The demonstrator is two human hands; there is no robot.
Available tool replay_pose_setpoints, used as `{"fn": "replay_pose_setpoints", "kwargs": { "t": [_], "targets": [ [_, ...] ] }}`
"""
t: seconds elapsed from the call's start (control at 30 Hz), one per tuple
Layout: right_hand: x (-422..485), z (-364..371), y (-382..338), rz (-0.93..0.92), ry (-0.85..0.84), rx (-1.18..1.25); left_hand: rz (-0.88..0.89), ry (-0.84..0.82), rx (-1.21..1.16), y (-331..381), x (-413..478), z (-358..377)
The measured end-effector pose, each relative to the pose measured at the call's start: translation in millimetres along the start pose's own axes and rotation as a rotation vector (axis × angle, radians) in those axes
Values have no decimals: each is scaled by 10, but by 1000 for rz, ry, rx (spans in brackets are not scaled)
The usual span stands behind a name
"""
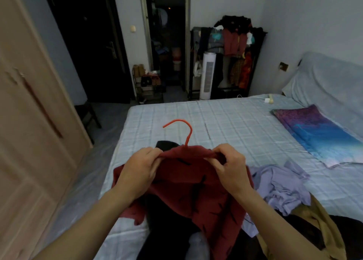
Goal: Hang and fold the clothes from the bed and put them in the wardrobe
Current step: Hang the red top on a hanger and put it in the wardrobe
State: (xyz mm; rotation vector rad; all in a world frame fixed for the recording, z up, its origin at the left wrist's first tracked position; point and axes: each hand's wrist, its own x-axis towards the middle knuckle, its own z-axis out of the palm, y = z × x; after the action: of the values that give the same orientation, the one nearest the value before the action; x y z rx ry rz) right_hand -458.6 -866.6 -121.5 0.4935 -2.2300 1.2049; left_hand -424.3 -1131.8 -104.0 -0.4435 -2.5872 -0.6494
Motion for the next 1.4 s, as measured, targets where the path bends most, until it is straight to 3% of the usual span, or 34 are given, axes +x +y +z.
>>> {"fn": "replay_pose_setpoints", "kwargs": {
  "t": [0.43, 0.8, 1.1, 1.4],
  "targets": [
    [-33, 343, -1112, -49, 106, 44, -9, 136, 86, -240, -475, -1102],
    [38, 722, -2411, -163, 95, 142, 72, 294, 190, -407, -1194, -2389],
    [-97, 1384, -3727, -304, 11, 337, -20, 473, 427, -663, -2153, -3597],
    [-638, 2304, -4906, -362, -208, 601, -306, 576, 655, -803, -3503, -4464]
  ]
}}
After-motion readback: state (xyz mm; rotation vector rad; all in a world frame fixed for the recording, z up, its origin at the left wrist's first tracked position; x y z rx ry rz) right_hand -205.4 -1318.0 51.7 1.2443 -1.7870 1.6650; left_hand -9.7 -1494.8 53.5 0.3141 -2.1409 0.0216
